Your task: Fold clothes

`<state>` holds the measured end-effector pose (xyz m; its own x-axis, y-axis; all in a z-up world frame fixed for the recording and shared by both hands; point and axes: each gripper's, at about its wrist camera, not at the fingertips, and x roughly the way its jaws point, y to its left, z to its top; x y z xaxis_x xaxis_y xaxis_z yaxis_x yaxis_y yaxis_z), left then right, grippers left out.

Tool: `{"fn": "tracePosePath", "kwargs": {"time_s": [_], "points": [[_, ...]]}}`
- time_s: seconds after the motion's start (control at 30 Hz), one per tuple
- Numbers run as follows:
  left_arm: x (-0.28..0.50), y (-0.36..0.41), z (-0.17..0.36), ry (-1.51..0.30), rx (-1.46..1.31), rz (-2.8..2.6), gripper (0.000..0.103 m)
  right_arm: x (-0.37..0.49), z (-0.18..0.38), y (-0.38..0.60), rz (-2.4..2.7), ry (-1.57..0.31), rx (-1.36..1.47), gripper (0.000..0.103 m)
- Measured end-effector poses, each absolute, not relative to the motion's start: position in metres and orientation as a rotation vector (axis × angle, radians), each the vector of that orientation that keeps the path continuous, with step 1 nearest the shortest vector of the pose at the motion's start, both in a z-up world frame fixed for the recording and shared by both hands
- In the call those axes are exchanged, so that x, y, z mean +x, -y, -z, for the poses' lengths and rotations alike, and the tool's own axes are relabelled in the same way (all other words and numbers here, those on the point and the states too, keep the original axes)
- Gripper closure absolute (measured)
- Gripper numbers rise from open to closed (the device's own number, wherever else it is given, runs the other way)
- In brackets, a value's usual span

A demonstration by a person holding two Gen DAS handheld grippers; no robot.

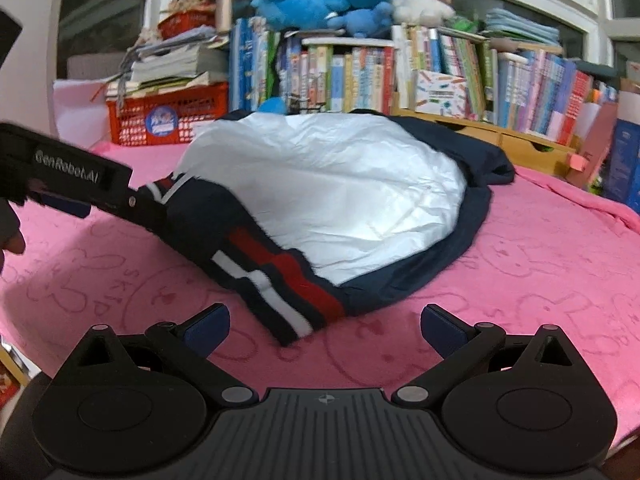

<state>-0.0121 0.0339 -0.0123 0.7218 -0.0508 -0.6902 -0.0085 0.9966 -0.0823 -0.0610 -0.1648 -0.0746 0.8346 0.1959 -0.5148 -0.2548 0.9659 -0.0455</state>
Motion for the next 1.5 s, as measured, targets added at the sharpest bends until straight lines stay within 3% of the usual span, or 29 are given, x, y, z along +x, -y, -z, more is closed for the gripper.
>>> {"fn": "tracePosePath", "kwargs": {"time_s": [0.43,0.7,1.2,1.5], "points": [[-0.002,-0.051,0.031,-0.771,0.004,-0.048,0.0,-0.039,0.072,0.205,0.062,-0.44,-0.226,0.0],[0.009,-0.064,0.041,-0.771,0.033,-0.095,0.0,-0.022,0.056,0.27,0.226,-0.408,-0.128,0.0],[0.042,-0.026,0.049,-0.716,0.163,-0.042,0.0,-0.01,0.03,0.285,0.16,-0.373,-0.009,0.0],[0.071,-0.058,0.044,-0.698,0.075,-0.125,0.0,-0.004,0.023,0.302,0.246,-0.361,0.026,0.0]]}}
